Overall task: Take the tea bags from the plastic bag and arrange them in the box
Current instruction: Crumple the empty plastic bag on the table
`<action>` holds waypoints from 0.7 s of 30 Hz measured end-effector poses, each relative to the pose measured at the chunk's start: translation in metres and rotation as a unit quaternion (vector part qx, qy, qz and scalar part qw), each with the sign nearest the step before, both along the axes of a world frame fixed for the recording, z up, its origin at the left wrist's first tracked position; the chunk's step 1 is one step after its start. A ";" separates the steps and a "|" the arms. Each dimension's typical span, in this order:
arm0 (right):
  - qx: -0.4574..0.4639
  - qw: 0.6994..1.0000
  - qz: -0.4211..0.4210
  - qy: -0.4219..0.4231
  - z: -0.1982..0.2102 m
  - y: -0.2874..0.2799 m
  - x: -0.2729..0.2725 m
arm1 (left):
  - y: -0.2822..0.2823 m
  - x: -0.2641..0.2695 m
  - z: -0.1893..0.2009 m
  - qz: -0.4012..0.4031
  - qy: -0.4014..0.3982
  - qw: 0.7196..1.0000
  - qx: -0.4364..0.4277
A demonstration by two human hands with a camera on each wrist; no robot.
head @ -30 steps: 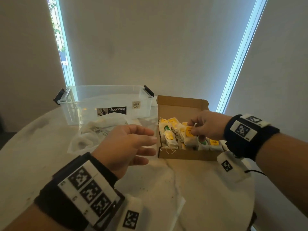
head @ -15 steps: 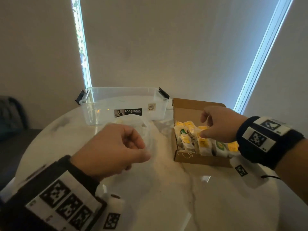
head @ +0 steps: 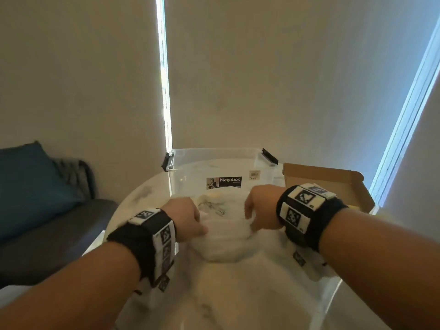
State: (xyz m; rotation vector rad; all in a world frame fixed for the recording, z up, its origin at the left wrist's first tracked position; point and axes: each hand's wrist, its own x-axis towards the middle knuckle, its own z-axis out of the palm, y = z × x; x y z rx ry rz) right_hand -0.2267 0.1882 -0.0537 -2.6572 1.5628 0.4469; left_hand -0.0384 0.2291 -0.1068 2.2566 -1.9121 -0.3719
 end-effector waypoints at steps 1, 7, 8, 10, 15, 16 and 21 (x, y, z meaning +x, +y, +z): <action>0.002 0.998 -0.028 -0.050 0.002 -0.003 -0.004 | -0.001 0.006 -0.001 0.007 0.035 0.999 -0.021; 0.143 0.851 -0.205 -0.462 -0.001 0.000 -0.021 | 0.011 0.012 -0.002 -0.026 0.474 0.870 -0.131; 0.150 0.829 -0.210 -0.497 -0.002 0.002 -0.021 | 0.013 0.007 -0.001 -0.035 0.520 0.843 -0.137; 0.163 0.791 -0.217 -0.548 -0.004 0.006 -0.016 | 0.016 -0.005 0.006 -0.048 0.617 0.775 -0.127; 0.288 0.637 -0.226 -0.679 -0.005 0.022 -0.006 | 0.026 -0.037 0.024 -0.043 0.724 0.677 -0.124; 0.305 0.610 -0.223 -0.696 -0.003 0.026 -0.005 | 0.026 -0.044 0.025 -0.036 0.727 0.674 -0.124; 0.094 0.651 -0.252 -0.709 -0.001 0.025 -0.016 | 0.021 -0.067 0.025 0.058 0.704 0.687 -0.170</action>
